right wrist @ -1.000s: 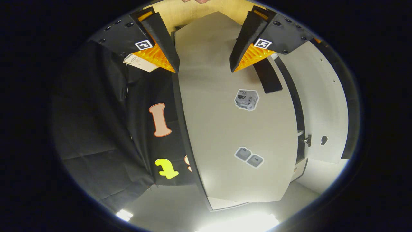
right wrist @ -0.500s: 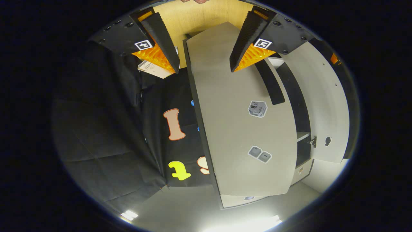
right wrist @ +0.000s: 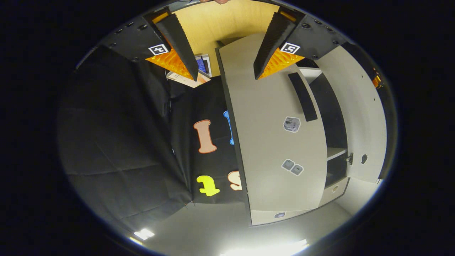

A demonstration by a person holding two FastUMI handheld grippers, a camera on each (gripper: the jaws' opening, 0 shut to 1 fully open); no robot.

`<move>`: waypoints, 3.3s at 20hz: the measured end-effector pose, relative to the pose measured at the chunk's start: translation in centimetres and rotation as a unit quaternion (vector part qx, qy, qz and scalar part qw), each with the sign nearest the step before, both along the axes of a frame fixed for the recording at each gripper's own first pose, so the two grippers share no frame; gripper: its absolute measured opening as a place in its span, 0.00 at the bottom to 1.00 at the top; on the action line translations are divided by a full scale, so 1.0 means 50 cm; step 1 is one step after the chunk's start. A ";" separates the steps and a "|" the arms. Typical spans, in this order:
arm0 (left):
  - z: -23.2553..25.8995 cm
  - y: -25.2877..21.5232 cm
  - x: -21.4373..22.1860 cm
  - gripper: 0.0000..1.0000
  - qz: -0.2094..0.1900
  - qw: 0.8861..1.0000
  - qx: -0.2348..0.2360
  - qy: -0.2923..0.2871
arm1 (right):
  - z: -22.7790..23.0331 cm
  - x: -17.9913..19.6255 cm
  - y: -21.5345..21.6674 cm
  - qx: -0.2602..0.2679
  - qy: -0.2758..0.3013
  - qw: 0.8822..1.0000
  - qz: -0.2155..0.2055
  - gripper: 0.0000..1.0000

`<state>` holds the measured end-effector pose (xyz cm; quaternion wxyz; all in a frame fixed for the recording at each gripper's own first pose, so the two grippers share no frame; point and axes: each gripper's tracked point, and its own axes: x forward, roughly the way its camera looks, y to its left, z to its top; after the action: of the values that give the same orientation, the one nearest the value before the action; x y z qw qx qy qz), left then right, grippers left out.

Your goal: Grab one shoe with the right hand and put it into the shoe cabinet, grab the other shoe with the left hand and put it into the shoe cabinet; then close the right door with the right hand and the left door with the left hand.

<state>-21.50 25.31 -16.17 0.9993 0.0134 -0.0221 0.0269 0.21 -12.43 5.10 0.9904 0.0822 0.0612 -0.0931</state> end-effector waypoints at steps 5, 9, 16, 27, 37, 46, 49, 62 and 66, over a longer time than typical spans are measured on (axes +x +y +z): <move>0.011 -0.022 0.010 0.97 -0.007 0.999 0.045 -0.001 | -0.023 -0.003 -0.025 0.014 0.015 0.999 -0.029 0.98; -0.003 -0.044 0.010 0.94 -0.011 0.999 0.023 0.019 | -0.037 0.004 -0.017 0.025 0.025 0.999 -0.034 0.98; -0.020 -0.084 0.001 0.94 0.010 0.999 -0.031 0.036 | -0.059 0.064 0.008 0.005 0.027 1.000 -0.005 0.98; -0.056 -0.315 0.110 0.95 -0.037 0.992 -0.088 0.087 | -0.089 0.150 -0.039 0.004 0.028 0.999 0.018 0.98; -0.055 -0.465 0.117 0.94 -0.008 0.997 0.009 0.082 | -0.099 0.187 -0.161 -0.016 0.023 1.000 0.001 0.98; 0.046 -0.414 0.022 0.94 0.003 1.000 -0.012 0.002 | -0.063 0.228 -0.075 -0.043 0.007 0.998 0.036 0.98; 0.060 -0.381 -0.013 0.94 0.003 0.999 -0.035 -0.016 | -0.042 0.225 -0.013 -0.050 -0.005 0.997 0.058 0.98; -0.018 -0.273 -0.025 0.93 -0.004 1.000 -0.005 0.010 | -0.069 0.106 0.116 -0.032 -0.035 0.998 0.031 0.98; -0.031 -0.289 0.004 0.95 -0.038 0.999 -0.015 0.011 | -0.065 0.063 0.101 -0.038 -0.036 0.999 -0.010 0.98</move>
<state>-21.30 10.84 -17.73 0.9999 -0.0019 -0.0110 -0.0113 3.34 -7.38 1.83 0.9934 0.0483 0.0211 -0.1020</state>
